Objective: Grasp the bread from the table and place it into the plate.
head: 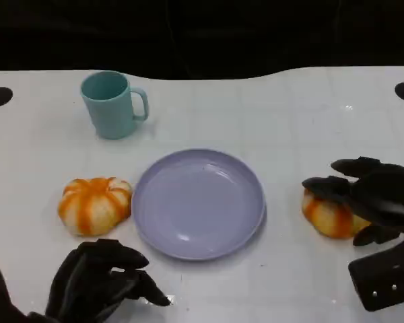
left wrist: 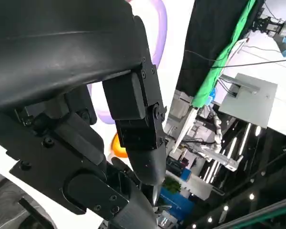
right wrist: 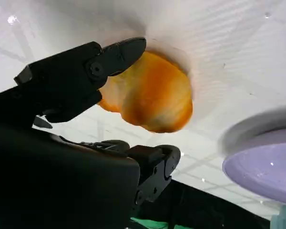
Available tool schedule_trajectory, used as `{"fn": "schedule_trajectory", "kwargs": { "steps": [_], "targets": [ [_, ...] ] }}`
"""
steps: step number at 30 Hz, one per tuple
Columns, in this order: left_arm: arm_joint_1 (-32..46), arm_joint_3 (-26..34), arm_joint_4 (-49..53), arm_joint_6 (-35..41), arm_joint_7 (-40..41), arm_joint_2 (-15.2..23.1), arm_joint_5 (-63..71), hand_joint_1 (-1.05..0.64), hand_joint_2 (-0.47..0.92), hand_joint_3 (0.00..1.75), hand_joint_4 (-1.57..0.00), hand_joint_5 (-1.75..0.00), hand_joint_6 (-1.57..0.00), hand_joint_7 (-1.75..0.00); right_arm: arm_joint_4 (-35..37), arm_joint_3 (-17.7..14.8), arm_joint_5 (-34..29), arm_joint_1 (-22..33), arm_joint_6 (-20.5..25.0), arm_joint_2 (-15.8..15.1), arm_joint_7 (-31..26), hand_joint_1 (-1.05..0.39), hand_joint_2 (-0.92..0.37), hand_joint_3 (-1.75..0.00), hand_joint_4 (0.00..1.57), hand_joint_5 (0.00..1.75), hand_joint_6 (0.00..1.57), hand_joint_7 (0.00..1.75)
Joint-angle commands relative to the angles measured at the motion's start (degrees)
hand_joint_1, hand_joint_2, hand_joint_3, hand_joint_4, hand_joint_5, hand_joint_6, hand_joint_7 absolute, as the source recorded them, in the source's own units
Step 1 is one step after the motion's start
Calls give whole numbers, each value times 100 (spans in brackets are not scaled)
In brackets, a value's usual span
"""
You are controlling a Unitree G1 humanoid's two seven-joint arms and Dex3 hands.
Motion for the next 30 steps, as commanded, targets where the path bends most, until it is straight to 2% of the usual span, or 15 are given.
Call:
{"fn": "schedule_trajectory", "kwargs": {
  "steps": [1, 11, 14, 18, 23, 25, 27, 28, 30],
  "targets": [
    [53, 36, -41, -17, 52, 71, 21, -97, 64, 0, -157, -42, -157, -16, 420, 229, -75, -290, 31, 26, -171, -33, -75, -1, 17, 5, 21, 0],
    [73, 24, -87, 3, 74, 70, 23, -97, 64, 0, -157, -43, -157, -17, 1334, 648, -69, -719, 66, 355, -322, -34, -79, -1, 19, 4, 22, 1],
    [75, 20, -83, -8, 64, 68, 16, -96, 65, 0, -157, -43, -157, -17, 1665, 701, 13, -843, -24, 472, -461, -32, -81, -2, 27, 8, 30, 3],
    [90, 14, -107, -8, 87, 65, 28, -97, 64, 0, -157, -43, -157, -17, 2015, 736, 82, -956, -140, 571, -844, -27, -85, -3, 47, 12, 49, 5],
    [90, 15, -90, -39, 72, 68, 39, -97, 65, 0, -157, -43, -157, -17, 2175, 768, 127, -1036, -93, 644, -1081, -29, -89, -4, 60, 16, 60, 7],
    [90, 16, -91, -27, 76, 71, 38, -97, 65, 0, -157, -43, -157, -17, 2207, 748, 147, -1034, -56, 682, -1312, -28, -91, -5, 72, 22, 71, 10],
    [94, 17, -98, -21, 85, 69, 37, -97, 65, 0, -157, -43, -157, -17, 2235, 750, 137, -1035, -53, 703, -1589, -27, -92, -7, 81, 31, 81, 8],
    [97, 16, -106, -12, 93, 68, 35, -97, 64, 0, -157, -43, -157, -17, 2249, 757, 128, -1038, -60, 709, -1725, -25, -92, -9, 79, 65, 91, 8],
    [97, 14, -102, -26, 93, 69, 45, -97, 64, 0, -157, -43, -157, -18, 2269, 781, 82, -1035, -88, 720, -2194, -23, -91, -8, 75, 101, 102, 8]
  ]
}}
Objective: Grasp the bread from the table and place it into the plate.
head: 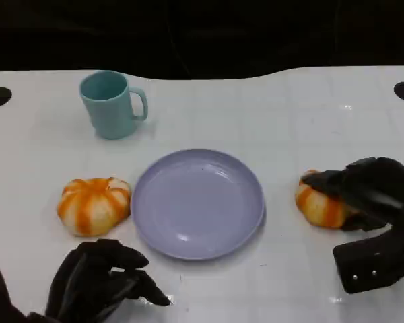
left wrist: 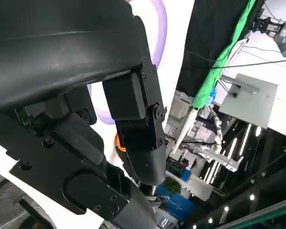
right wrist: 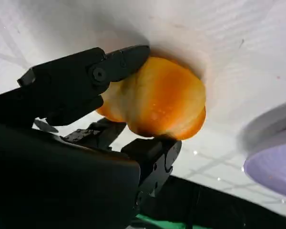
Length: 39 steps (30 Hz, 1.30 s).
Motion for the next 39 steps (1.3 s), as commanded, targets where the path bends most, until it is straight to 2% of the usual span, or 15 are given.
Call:
{"fn": "schedule_trajectory", "kwargs": {
  "steps": [1, 4, 6, 7, 8, 10, 11, 13, 22, 26, 28, 29, 32, 36, 39],
  "targets": [
    [75, 20, -56, -46, 51, 71, 48, -98, 65, 0, -157, -44, -157, -18, 81, 60, -26, -65, -37, -7, -851, -21, -91, -6, 74, 124, 108, 9],
    [79, 19, -64, -36, 55, 69, 46, -98, 65, 0, -157, -44, -157, -18, 132, 60, 7, -68, -173, 8, -1307, -21, -91, -4, 78, 149, 118, 12],
    [83, 17, -78, -23, 75, 67, 50, -98, 64, 0, -157, -44, -157, -18, 164, 38, 49, -72, -296, 24, -1563, -20, -90, -3, 83, 156, 123, 15],
    [84, 17, -84, -21, 83, 67, 53, -98, 64, 0, -157, -44, -157, -18, 180, 44, 42, -80, -301, 35, -1666, -17, -90, -2, 84, 165, 123, 26],
    [86, 16, -87, -19, 88, 68, 56, -98, 64, 0, -157, -44, -157, -18, 196, 54, 33, -89, -301, 43, -1738, -14, -90, -1, 86, 171, 101, 84],
    [85, 18, -96, 1, 87, 70, 44, -98, 64, 0, -157, -44, -157, -18, 211, 63, 27, -117, -278, 57, -1799, -13, -91, -2, 88, 174, 82, 135],
    [85, 17, -96, -9, 87, 72, 51, -98, 64, 0, -157, -44, -157, -18, 211, 59, 34, -129, -283, 62, -1827, -12, -91, -3, 88, 174, 75, 155],
    [88, 16, -100, -23, 80, 72, 55, -98, 64, 0, -157, -44, -157, -18, 209, 44, 52, -147, -282, 72, -1859, -9, -91, -3, 90, 175, 71, 167],
    [79, 23, -44, -86, 23, 75, 61, -97, 65, 0, -157, -44, -157, -18, 93, -149, 285, -146, -445, 112, -2124, -4, -86, -1, 94, 175, 75, 173],
    [76, 17, -51, -48, 52, 67, 57, -97, 65, 0, -157, -44, -157, -17, -88, -242, 428, -167, -706, 122, -2232, 2, -82, -5, 98, 175, 87, 158],
    [77, 11, -62, -37, 78, 67, 70, -98, 65, 0, -157, -44, -157, -18, -217, -303, 502, -164, -780, 142, -2178, 4, -33, -102, 100, 175, 93, 150],
    [75, 12, -57, -36, 75, 65, 65, -98, 64, 0, -157, -44, -157, -18, -298, -363, 584, -154, -873, 169, -2125, 4, -25, -119, 101, 175, 94, 150],
    [72, 17, -42, -48, 63, 61, 60, -98, 64, 0, -157, -44, -157, -18, -509, -499, 791, -126, -1091, 247, -1948, 5, -15, -142, 103, 175, 96, 149],
    [72, 9, -38, -88, 76, 66, 94, -98, 65, 0, -157, -44, -157, -17, -823, -612, 945, -94, -1210, 349, -1657, 4, -11, -150, 105, 175, 96, 148],
    [65, 11, -30, -88, 74, 61, 94, -99, 65, 0, -157, -44, -157, -18, -1060, -656, 1048, -80, -1267, 436, -1362, 2, -13, -149, 104, 175, 91, 156]
  ]
}}
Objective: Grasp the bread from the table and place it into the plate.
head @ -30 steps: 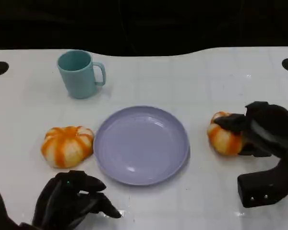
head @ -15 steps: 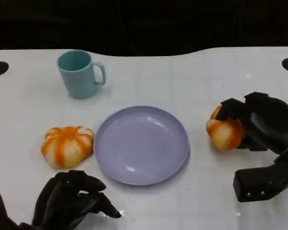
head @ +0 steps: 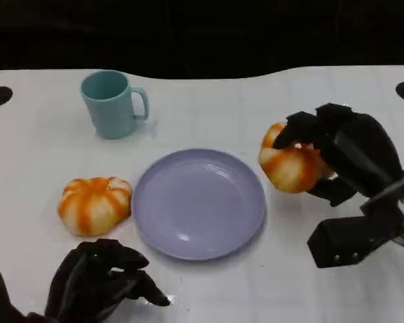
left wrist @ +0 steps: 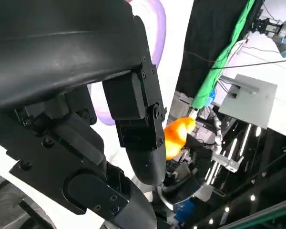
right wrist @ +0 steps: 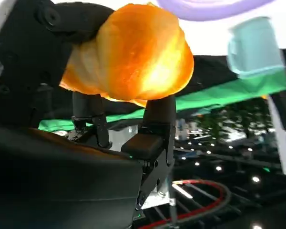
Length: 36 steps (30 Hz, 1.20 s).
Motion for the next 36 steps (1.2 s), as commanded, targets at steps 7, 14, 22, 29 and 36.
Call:
{"fn": "schedule_trajectory", "kwargs": {
  "steps": [7, 14, 22, 29, 36],
  "targets": [
    [41, 12, 20, -84, 66, 65, 73, -98, 65, 0, -157, -44, -157, -18, -536, -110, 250, -35, -76, 443, 745, 6, -10, -150, 106, 175, 91, 160],
    [72, 8, -11, -82, 75, 50, 62, -98, 65, 0, -157, -44, -157, -18, -449, 23, 87, -169, 52, 880, 829, 4, -14, -143, 104, 175, 81, 174],
    [88, -35, -69, -65, 164, 31, 71, -100, 64, 0, -157, -45, -157, -19, -5, 142, 71, -348, -7, 1251, 975, -6, -21, -141, 100, 175, 77, 175],
    [102, -67, -90, -122, 195, 36, 93, -100, 65, 0, -157, -45, -157, -19, 360, 281, -42, -439, 36, 1441, 866, -2, -24, -135, 94, 175, 72, 175],
    [111, -86, -103, -144, 185, 46, 96, -100, 66, 0, -157, -45, -157, -19, 476, 252, 141, -477, 76, 1430, 1634, -23, -48, -78, 72, 122, 73, 64]
  ]
}}
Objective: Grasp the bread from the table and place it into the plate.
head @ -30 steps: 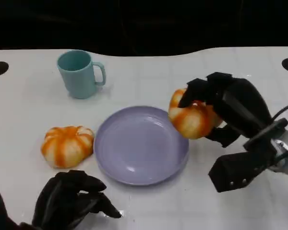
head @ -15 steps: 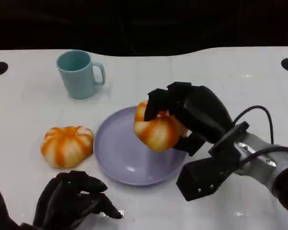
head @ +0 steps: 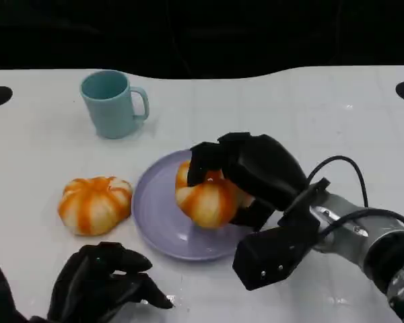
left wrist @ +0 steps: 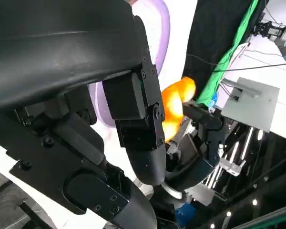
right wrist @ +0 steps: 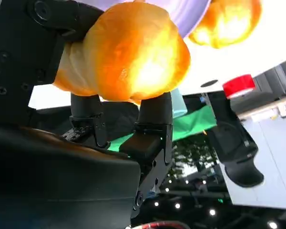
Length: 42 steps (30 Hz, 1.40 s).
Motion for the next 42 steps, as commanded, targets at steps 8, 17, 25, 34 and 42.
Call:
{"fn": "schedule_trajectory", "kwargs": {
  "steps": [8, 17, 25, 34, 42],
  "targets": [
    [3, 20, -48, -72, 50, 75, 69, -102, 66, 0, -157, -45, -157, -19, -178, -84, 233, -93, 231, -234, 1306, -60, -91, -16, 25, 45, 40, 4],
    [5, 24, -42, -67, 30, 77, 68, -101, 65, 0, -157, -45, -157, -18, -673, -214, 415, 67, 565, -469, 1946, -77, -92, -33, 0, 33, 25, 0],
    [39, 10, -104, -24, 60, 80, 72, -101, 65, 0, -157, -45, -157, -19, -1329, -406, 670, 305, 689, -721, 2554, -78, -92, -33, 0, 29, 21, 0],
    [22, 10, -98, -27, 63, 73, 75, -100, 65, 0, -157, -45, -157, -19, -2225, -750, 1169, 841, 584, -1128, 3118, -74, -92, -30, 4, 33, 24, 2],
    [7, 28, -97, 58, 43, 86, 28, -99, 64, 0, -157, -45, -157, -19, -2840, -1110, 1567, 1447, 252, -1464, 3224, -70, -92, -29, 20, 42, 35, 7]
  ]
}}
